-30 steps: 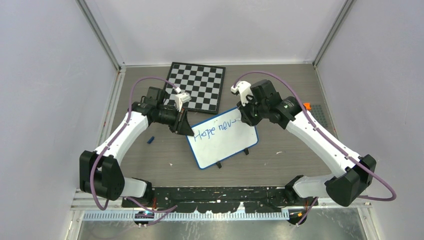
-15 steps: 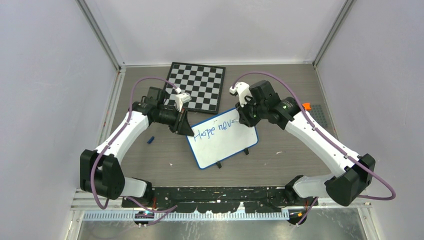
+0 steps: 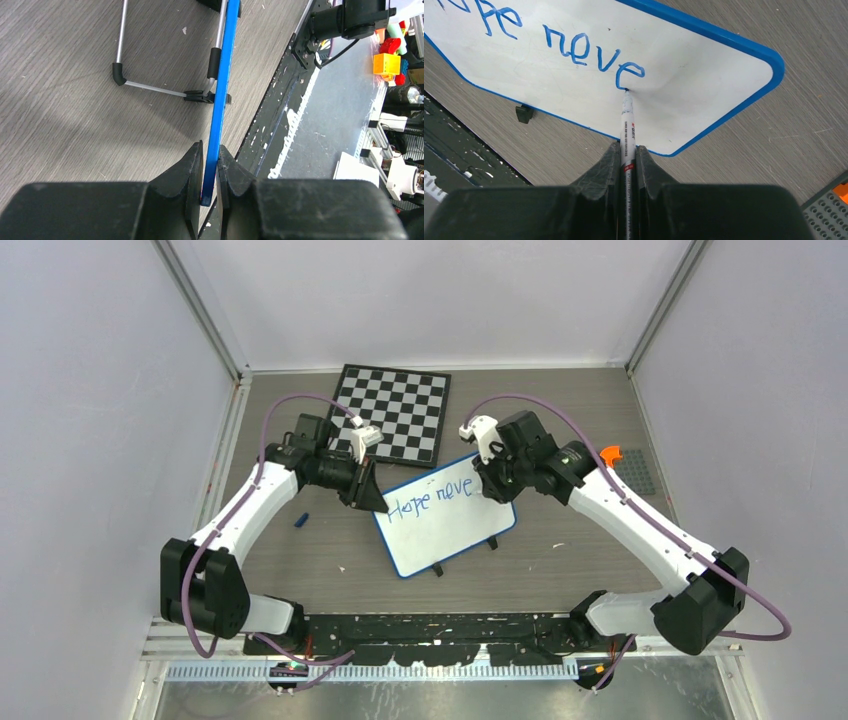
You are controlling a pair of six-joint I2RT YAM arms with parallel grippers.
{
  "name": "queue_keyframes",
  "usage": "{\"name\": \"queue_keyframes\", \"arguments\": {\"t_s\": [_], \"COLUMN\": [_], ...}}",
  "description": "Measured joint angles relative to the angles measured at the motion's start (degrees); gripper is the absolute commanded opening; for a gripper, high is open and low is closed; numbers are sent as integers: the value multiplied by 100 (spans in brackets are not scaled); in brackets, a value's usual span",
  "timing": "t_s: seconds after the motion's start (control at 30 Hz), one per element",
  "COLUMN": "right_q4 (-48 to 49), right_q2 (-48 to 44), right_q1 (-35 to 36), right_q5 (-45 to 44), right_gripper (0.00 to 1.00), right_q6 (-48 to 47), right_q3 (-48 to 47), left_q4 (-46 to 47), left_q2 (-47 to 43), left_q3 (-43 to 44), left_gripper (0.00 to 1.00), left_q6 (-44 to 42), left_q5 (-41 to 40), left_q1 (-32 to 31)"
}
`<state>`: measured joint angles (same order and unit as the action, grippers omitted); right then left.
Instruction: Write a sentence on the whiteboard
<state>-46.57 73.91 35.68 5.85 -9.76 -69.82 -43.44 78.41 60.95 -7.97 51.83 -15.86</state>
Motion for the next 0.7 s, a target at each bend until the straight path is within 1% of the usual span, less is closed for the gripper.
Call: {"name": "queue_keyframes", "arguments": {"t_s": [0.23, 0.5, 0.7], "right_q4": [-140, -157, -164], "right_q2": [-7, -7, -7], "right_q1": [-26, -28, -28], "right_q5": [-173, -179, -240], "right_gripper": [0, 0, 0], "right_q6": [-48, -70, -122], "right_q3": [-201, -564, -597], "left_q4": [-9, -11, -17], "left_q2": [0, 0, 0], "left_q3": [0, 0, 11], "left_gripper": [17, 17, 17], "left_q6": [0, 0, 0], "left_q5": [0, 2, 2], "left_q1": [-37, -52, -55]}}
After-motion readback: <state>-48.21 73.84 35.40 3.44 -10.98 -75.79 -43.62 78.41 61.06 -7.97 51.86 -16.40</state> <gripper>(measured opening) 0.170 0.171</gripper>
